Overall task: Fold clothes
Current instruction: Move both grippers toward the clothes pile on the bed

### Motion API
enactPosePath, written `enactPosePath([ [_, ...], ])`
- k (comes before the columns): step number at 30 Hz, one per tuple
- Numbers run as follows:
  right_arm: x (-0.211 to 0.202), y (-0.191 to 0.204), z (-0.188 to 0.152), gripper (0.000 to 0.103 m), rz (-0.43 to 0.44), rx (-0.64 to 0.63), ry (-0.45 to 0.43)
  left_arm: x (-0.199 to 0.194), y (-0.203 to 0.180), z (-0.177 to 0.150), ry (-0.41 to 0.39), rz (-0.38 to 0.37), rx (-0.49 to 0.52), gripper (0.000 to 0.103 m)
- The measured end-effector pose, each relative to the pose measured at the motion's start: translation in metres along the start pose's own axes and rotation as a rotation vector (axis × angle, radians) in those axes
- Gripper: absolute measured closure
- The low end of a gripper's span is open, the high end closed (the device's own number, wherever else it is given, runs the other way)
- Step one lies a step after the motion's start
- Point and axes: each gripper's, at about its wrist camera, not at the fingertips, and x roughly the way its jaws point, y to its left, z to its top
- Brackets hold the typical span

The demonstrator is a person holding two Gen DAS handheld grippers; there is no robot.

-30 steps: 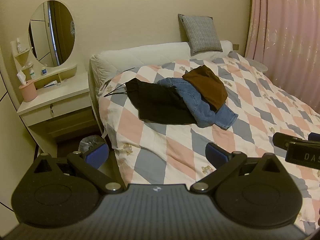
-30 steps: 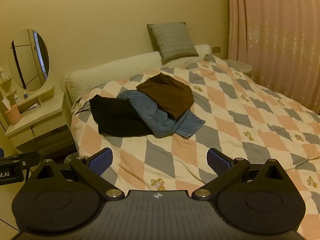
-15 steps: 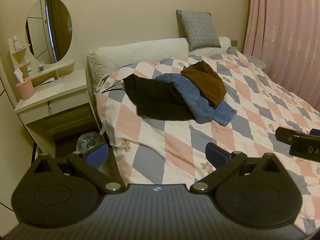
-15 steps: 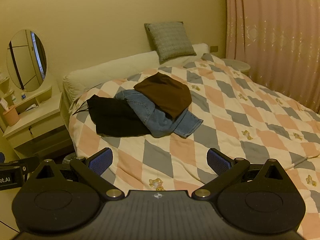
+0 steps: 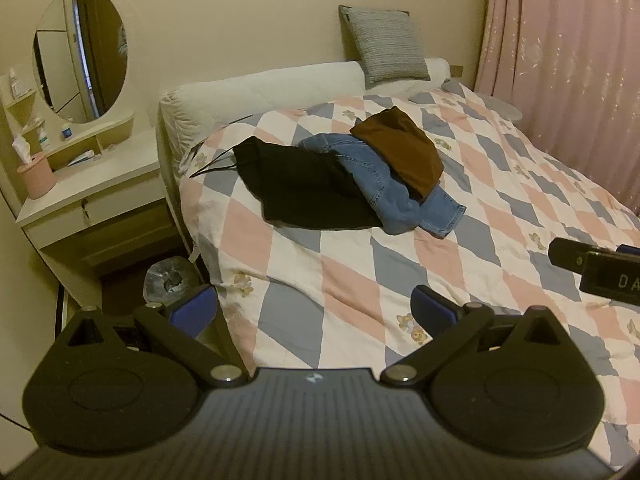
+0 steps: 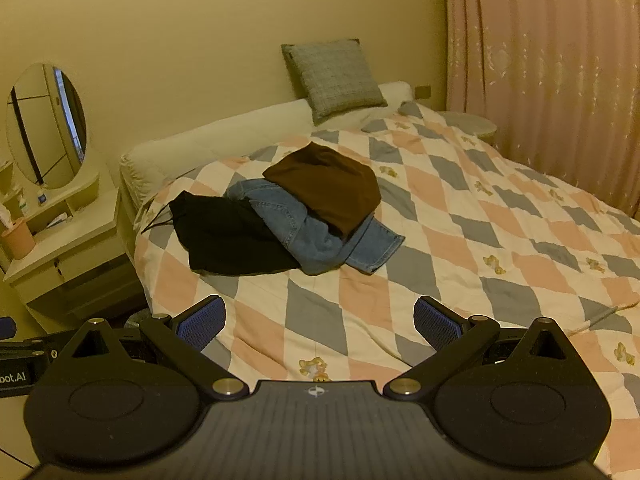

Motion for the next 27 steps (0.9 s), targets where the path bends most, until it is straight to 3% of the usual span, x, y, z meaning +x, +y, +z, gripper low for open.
enactPosePath([
  [12, 0.032, -0.006, 0.010, 0.000, -0.050, 0.034, 0.028, 0.035, -0.004, 0.022, 0.034, -0.064, 0.042, 0.001],
  [27, 0.140, -0.017, 0.045, 0.000, -0.179, 0.163, 0.129, 0.164, -0.006, 0.092, 0.135, -0.127, 0.161, 0.001],
])
